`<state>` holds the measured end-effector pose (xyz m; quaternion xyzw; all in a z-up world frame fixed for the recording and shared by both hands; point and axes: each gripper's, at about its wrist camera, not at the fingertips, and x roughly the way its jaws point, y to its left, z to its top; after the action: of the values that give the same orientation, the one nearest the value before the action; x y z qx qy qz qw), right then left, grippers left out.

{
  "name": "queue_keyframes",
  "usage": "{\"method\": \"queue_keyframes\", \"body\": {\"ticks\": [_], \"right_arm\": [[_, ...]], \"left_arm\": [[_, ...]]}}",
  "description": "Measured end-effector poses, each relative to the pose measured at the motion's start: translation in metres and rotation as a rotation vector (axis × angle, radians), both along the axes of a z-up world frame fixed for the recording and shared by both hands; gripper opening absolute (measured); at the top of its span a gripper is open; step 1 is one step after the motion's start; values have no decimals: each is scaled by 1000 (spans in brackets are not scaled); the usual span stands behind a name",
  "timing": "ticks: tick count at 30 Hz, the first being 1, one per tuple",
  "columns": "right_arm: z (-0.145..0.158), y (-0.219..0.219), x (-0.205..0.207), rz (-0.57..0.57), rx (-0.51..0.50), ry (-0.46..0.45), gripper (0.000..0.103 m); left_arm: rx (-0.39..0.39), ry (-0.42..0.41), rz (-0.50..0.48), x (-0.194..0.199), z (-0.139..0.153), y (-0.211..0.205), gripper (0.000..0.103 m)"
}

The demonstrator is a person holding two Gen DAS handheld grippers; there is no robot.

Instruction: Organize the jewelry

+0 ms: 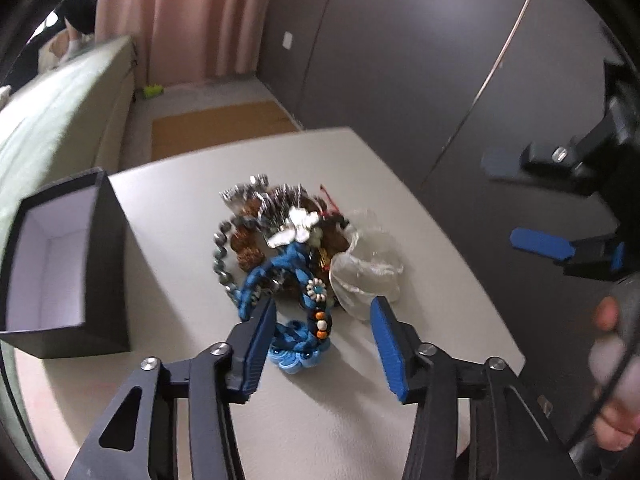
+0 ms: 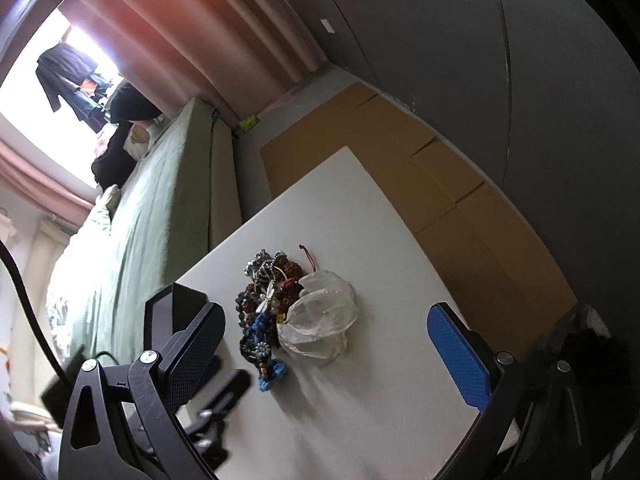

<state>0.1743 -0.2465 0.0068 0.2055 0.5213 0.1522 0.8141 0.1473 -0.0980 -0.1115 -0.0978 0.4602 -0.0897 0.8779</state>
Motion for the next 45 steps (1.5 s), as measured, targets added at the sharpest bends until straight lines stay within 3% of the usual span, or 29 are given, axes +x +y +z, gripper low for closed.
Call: {"method": "queue_keyframes", "body": {"ticks": [3,5,6,7,14,20,24,34,40,45], "right_arm": [[-4,-1,3,-5,11,17,103],[-7,1,5,-3,10,27,103],[-7,1,6,-2,11,30,103],[-8,2,6,1,10,33,103],[-11,14,8,35,31,30,99],[-15,45,15,117,47,21,65],[-17,64,20,163,60,14,49],[-27,112,36,242,29,-16,49],[-40,134,44,291,-69,-34,49],[-49,146,44,325,-214,-56,49]], "left_arm": [[-8,36,13,8,-13,1,37],[-16,52,28,11,-17,6,24],[-22,59,35,12,-19,8,12],[-31,58,43,12,-19,11,9],[-58,-26,103,3,3,33,9],[-89,-56,136,-3,18,54,9],[-95,-84,170,-9,28,71,9],[-136,-138,233,-28,48,116,9],[-145,-159,255,-37,57,136,9],[-143,-185,287,-46,65,151,9]]}}
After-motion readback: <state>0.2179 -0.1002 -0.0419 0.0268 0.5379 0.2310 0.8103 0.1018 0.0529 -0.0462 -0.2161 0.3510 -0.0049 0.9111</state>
